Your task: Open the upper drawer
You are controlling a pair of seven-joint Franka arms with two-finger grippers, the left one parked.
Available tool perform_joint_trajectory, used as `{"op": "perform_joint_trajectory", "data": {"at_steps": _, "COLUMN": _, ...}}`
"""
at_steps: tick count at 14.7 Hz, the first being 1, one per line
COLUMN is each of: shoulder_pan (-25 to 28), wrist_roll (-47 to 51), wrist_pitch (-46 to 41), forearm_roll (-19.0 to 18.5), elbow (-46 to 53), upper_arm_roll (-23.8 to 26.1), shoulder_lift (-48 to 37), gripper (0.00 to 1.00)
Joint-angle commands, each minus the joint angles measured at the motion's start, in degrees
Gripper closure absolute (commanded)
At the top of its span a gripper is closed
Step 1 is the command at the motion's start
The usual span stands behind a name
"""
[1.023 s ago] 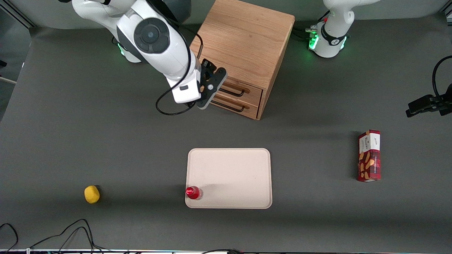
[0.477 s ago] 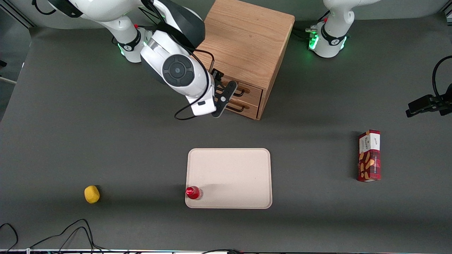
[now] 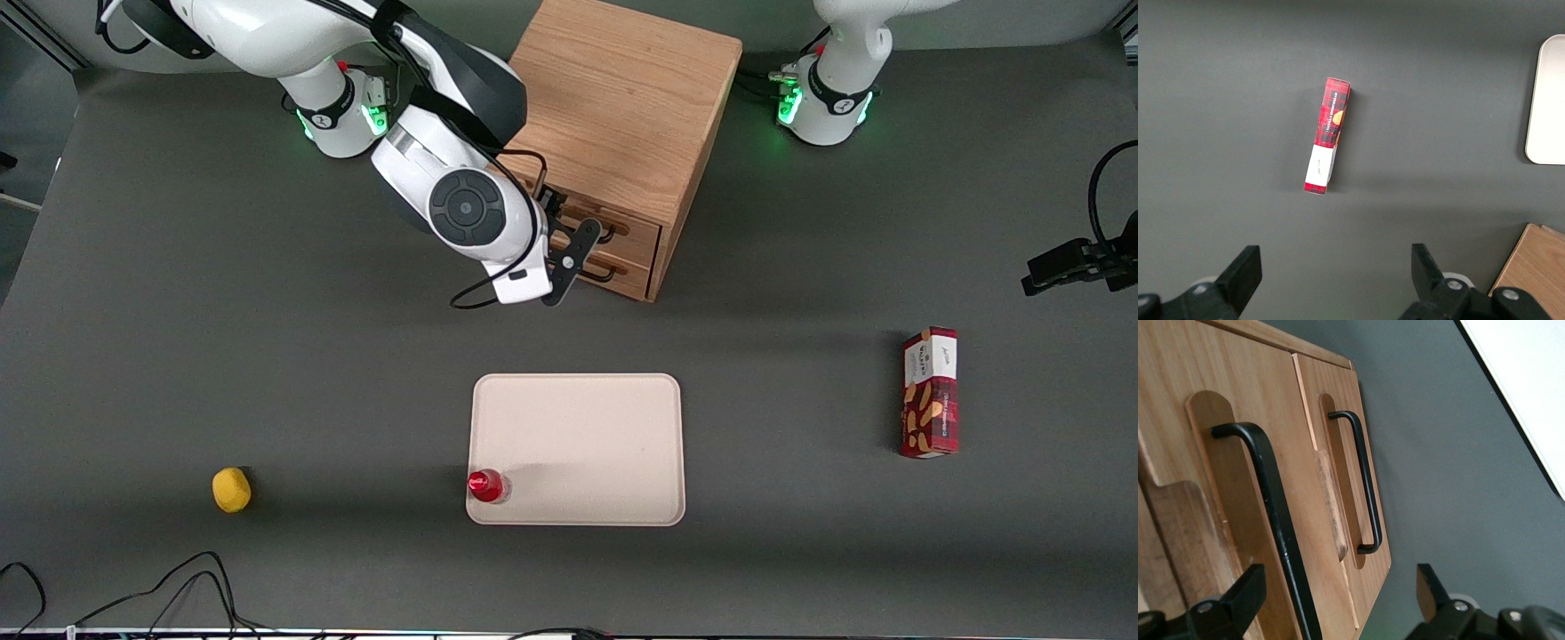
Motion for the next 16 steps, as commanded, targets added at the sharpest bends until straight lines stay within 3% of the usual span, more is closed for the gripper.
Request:
{"op": "perform_joint_trajectory", "data": {"at_steps": 1, "shoulder_pan": 0.3, "wrist_roll": -1.0, "wrist_pitch": 1.9, "forearm_roll": -1.0, "elbow": -1.0, "upper_arm_roll": 0.3, "shoulder_lift": 0.4, "gripper": 0.00}}
{"op": "perform_joint_trajectory", "data": {"at_steps": 16, "shoulder_pan": -0.6, "wrist_roll": -3.8, "wrist_pitch": 6.7, "forearm_roll": -4.8, "elbow": -1.4, "upper_arm_roll": -0.7, "shoulder_lift": 1.2, "gripper": 0.00}}
